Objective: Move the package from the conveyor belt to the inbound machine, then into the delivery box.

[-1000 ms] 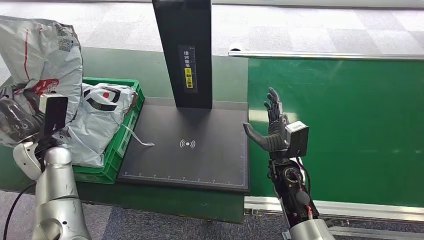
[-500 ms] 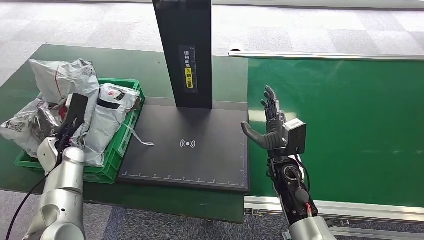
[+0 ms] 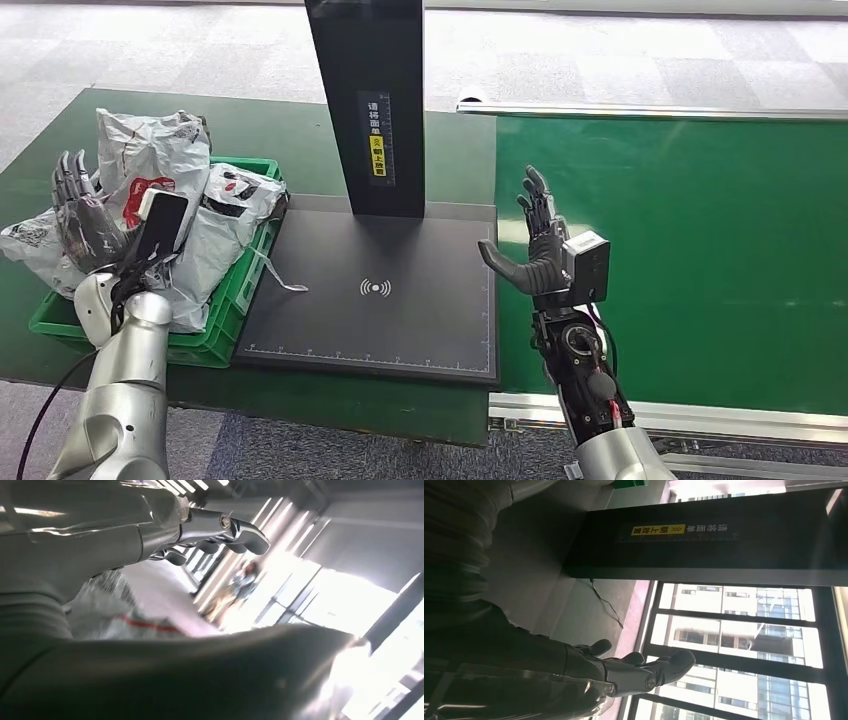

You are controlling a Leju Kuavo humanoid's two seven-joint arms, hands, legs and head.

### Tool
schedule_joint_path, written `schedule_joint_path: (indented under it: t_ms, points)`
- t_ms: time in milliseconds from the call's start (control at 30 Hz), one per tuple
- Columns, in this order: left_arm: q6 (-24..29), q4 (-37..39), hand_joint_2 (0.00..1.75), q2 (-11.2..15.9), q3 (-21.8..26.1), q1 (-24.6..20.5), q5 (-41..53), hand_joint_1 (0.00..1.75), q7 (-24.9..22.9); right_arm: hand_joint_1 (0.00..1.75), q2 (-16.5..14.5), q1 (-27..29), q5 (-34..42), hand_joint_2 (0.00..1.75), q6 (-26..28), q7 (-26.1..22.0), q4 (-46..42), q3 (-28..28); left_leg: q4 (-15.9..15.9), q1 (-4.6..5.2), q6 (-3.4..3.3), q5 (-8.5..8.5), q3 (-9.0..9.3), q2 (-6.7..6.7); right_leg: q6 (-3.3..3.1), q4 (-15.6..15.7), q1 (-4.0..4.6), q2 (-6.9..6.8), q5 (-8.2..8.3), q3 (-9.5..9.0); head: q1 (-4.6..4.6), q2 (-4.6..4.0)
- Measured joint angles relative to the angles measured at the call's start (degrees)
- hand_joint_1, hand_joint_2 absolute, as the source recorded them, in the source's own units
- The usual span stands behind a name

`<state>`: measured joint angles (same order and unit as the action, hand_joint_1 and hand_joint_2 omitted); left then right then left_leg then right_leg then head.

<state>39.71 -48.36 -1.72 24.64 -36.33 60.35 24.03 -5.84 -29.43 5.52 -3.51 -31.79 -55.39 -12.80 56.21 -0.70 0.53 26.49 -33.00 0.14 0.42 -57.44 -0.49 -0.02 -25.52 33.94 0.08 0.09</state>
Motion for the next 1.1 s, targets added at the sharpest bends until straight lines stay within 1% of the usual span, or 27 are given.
schedule_joint_path:
  t_ms: [100,200,300,400,467,567,633,733,767,800,833,900,967,1033,1067,1100]
  points:
    - [0.00,-5.98,0.00,-2.63,5.87,0.37,1.97,0.00,8.80,0.00,-0.11,-0.14,0.35,1.75,0.01,-0.27,0.00,-0.20,0.00,0.00,0.00,0.00,0.00,0.07,0.00,0.00,0.00,0.01,0.00,0.01,0.01,0.00]
    - [0.00,-10.99,0.00,-4.88,11.21,0.53,1.91,0.00,14.15,0.00,-0.28,-0.29,0.69,1.75,0.01,-0.68,0.00,-0.34,0.00,0.00,0.00,0.01,0.00,0.07,0.00,0.00,0.00,0.01,0.00,0.01,0.01,0.00]
    - [0.04,-16.56,0.00,-6.42,13.32,1.35,-2.05,0.00,15.66,0.00,-0.35,-0.35,0.87,1.75,0.01,-0.87,0.00,-0.45,0.00,0.00,0.00,0.00,0.01,0.06,0.00,0.00,0.00,0.01,0.00,0.01,0.00,0.00]
    - [0.10,-22.08,0.00,-7.76,13.01,2.45,-7.04,0.00,15.88,0.00,-0.39,-0.46,1.01,1.75,0.05,-0.98,0.00,-0.62,0.00,0.00,0.00,0.00,0.01,0.04,0.00,0.00,0.00,0.01,0.00,0.01,0.00,0.00]
    - [0.13,-24.74,0.00,-8.64,12.00,3.19,-10.63,0.00,16.03,0.00,-0.42,-0.58,1.11,1.75,0.13,-1.09,-0.01,-0.74,0.00,0.00,0.00,0.00,0.01,0.02,0.00,0.01,0.00,0.00,0.00,0.00,-0.01,0.00]
    - [0.13,-25.60,0.00,-9.37,8.30,4.36,-18.79,0.00,16.12,0.00,-0.42,-0.64,1.46,1.75,0.20,-1.10,-0.01,-0.81,0.01,0.01,0.00,0.00,0.01,-0.04,0.00,0.02,-0.01,-0.01,0.00,0.00,0.00,0.00]
    - [0.13,-24.65,0.00,-9.45,4.05,5.25,-23.72,0.00,16.10,0.00,-0.42,-0.65,1.78,1.75,0.27,-0.76,0.01,-0.81,0.01,0.01,0.00,0.00,0.01,-0.06,0.00,0.03,-0.01,-0.03,0.00,-0.01,0.00,0.00]
    - [-0.81,-21.73,0.00,-9.44,-3.37,6.19,-25.95,0.00,15.24,0.00,-0.42,-0.67,2.09,1.75,0.46,0.37,0.21,-0.88,0.02,0.02,0.00,0.00,0.01,-0.06,0.01,0.03,-0.02,-0.03,0.01,-0.02,0.00,0.00]
    - [-2.34,-20.51,0.00,-9.42,-6.02,6.41,-27.57,0.00,14.52,0.00,-0.42,-0.70,2.25,1.75,0.51,0.67,0.38,-0.95,0.02,0.02,0.00,0.00,0.01,-0.06,0.01,0.03,-0.02,-0.03,0.01,-0.02,0.00,0.00]
    - [-4.96,-19.21,0.00,-9.40,-8.83,6.63,-30.43,0.00,13.62,0.00,-0.41,-0.76,2.51,1.75,0.51,0.93,0.61,-1.04,0.02,0.02,0.00,0.00,0.01,-0.06,0.01,0.03,-0.03,-0.03,0.01,-0.01,-0.01,0.00]
    - [-8.90,-17.87,0.00,-9.39,-11.77,6.83,-34.53,0.00,12.59,0.00,-0.39,-0.86,2.97,1.75,0.31,1.20,0.90,-1.14,0.02,0.03,0.00,0.00,0.01,-0.06,0.01,0.03,-0.03,-0.03,0.01,-0.01,-0.01,0.00]
    - [-18.44,-15.25,0.00,-9.36,-17.35,7.25,-43.94,0.00,10.79,0.00,-0.28,-1.21,4.16,1.75,-0.67,1.76,1.69,-1.30,0.02,0.03,-0.01,0.00,0.00,-0.06,0.01,0.03,-0.03,-0.03,0.01,-0.01,-0.01,0.00]
    - [-27.74,-12.84,0.87,-9.29,-22.13,7.50,-51.83,0.00,9.68,0.00,-0.06,-1.63,5.10,1.75,-1.83,2.13,2.63,-1.44,0.02,0.03,-0.01,0.01,-0.01,-0.03,0.01,0.03,-0.03,-0.02,0.01,0.00,0.00,0.00]
    - [-35.58,-10.67,1.75,-9.00,-26.42,7.54,-56.68,0.00,9.36,0.00,0.26,-2.02,5.30,1.75,-2.27,2.20,3.53,-1.69,0.02,0.03,-0.01,0.01,-0.01,-0.01,0.01,0.03,-0.03,-0.02,0.01,0.01,-0.01,0.00]
    - [-39.04,-9.74,1.75,-8.79,-28.43,7.54,-58.02,0.00,9.44,0.00,0.44,-2.20,5.23,1.75,-2.28,2.19,3.93,-1.85,0.02,0.03,-0.01,0.02,-0.02,-0.02,0.01,0.03,-0.03,-0.02,0.01,0.02,-0.01,0.00]
    - [-40.67,-9.27,1.75,-8.67,-29.47,7.54,-58.56,0.00,9.53,0.00,0.53,-2.30,5.17,1.75,-2.27,2.18,4.14,-1.94,0.02,0.03,-0.02,0.02,-0.02,-0.02,0.01,0.03,-0.03,-0.02,0.01,0.02,-0.01,0.00]
